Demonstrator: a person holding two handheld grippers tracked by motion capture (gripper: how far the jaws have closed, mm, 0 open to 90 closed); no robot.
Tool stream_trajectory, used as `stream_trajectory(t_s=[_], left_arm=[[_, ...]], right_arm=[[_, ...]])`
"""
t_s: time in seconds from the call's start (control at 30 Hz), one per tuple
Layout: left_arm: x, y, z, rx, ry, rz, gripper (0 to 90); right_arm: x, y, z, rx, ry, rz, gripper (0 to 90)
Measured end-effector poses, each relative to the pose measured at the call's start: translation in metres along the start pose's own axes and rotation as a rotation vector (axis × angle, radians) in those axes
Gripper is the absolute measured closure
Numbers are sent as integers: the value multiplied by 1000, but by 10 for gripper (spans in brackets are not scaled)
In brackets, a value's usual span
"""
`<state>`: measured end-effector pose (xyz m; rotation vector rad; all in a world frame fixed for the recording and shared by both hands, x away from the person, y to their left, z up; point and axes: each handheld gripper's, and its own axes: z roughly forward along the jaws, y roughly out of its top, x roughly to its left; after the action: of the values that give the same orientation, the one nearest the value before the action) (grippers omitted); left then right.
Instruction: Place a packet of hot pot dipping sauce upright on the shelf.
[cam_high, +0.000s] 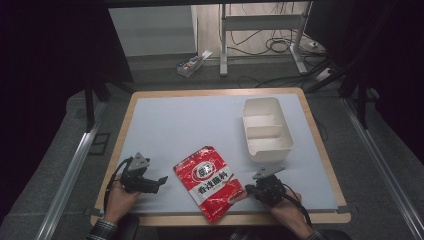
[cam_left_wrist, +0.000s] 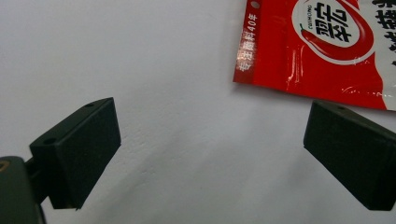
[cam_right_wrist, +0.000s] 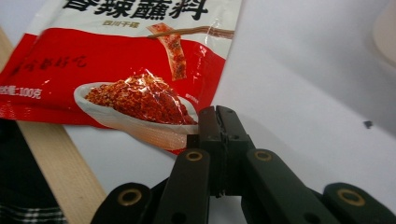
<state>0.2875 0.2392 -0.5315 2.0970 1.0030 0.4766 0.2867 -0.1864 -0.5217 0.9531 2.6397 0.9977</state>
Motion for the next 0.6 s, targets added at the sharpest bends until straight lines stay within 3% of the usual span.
stream_trajectory(t_s=[0.23, 0.37, 0.6], left_arm=[[1, 0, -2, -8, 3, -10, 42], [2, 0, -2, -15, -11, -36, 45], [2, 1, -2, -13, -20, -51, 46]], right_arm=[[14, 4, 8, -5, 64, -28, 893], [20, 7, 11, -5, 57, -50, 894], [20, 6, 12, -12, 70, -33, 894]])
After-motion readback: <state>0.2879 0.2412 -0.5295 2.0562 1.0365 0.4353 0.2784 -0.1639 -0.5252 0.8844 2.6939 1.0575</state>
